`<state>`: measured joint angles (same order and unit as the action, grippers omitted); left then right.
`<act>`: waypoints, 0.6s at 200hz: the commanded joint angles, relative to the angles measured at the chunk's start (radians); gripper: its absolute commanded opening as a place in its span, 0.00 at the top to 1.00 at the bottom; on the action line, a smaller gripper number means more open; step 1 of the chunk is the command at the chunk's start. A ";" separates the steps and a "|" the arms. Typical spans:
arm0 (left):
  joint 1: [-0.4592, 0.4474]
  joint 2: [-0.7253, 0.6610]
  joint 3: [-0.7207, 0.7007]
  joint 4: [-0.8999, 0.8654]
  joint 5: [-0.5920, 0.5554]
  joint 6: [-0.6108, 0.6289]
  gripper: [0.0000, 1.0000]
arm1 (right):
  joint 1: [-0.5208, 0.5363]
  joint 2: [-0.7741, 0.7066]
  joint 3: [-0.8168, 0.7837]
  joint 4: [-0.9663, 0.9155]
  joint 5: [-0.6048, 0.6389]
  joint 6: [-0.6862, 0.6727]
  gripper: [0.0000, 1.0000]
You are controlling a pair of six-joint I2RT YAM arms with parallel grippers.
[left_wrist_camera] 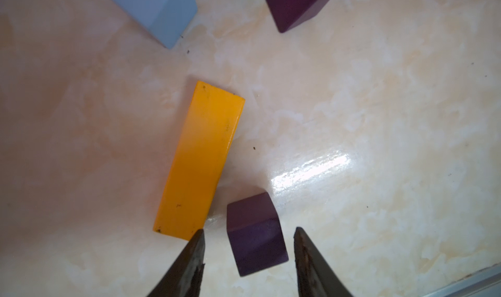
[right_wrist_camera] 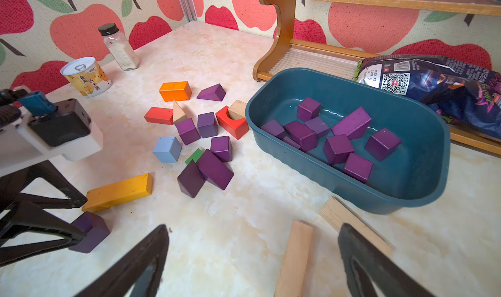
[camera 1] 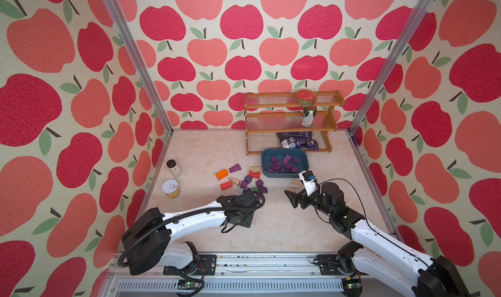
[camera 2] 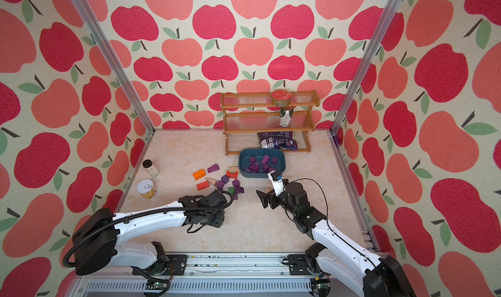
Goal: Pick purple bricks into the storage bin
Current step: Pick up the building block from the center of the board.
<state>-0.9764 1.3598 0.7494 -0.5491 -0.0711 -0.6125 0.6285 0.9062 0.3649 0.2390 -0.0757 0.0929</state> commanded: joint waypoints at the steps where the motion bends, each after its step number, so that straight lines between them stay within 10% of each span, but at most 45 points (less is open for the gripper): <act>1: -0.009 0.025 0.025 0.002 -0.007 -0.005 0.49 | 0.008 -0.012 -0.011 0.014 0.017 -0.020 0.01; 120: -0.010 0.120 0.041 -0.004 -0.027 -0.008 0.57 | 0.007 -0.013 -0.018 0.009 0.055 -0.017 0.01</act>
<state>-0.9798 1.4609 0.7662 -0.5346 -0.0711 -0.6125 0.6285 0.9058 0.3592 0.2390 -0.0418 0.0933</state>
